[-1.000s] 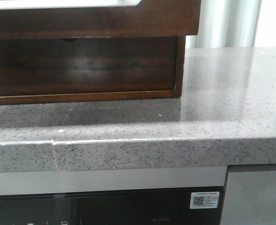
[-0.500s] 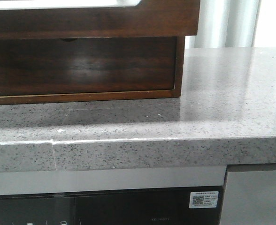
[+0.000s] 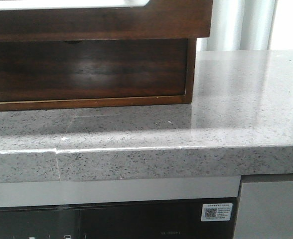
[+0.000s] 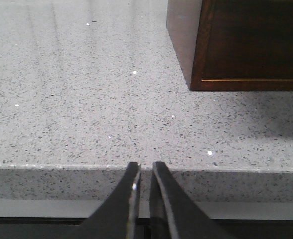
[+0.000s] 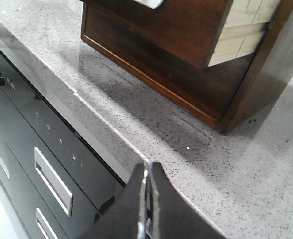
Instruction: Put scissors in drawer with both arms
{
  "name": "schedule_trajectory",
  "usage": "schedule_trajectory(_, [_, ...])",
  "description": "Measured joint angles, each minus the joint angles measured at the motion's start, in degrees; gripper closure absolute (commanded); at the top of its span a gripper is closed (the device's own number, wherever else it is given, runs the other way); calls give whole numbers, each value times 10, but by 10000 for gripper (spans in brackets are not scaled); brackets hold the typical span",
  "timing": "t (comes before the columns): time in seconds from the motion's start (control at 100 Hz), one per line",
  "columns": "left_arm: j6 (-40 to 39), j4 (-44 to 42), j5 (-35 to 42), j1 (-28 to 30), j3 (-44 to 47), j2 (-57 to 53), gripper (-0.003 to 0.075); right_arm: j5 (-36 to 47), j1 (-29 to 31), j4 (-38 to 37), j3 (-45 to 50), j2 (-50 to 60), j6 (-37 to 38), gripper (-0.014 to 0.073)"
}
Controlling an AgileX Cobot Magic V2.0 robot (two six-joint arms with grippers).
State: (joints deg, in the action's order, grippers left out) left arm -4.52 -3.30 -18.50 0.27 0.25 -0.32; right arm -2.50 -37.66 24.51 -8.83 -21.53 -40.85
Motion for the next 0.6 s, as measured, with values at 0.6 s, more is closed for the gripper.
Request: schedule_trajectory(0.6, [-1,0,0,0,0,0,717,12,0,-28,0,0,-7,699])
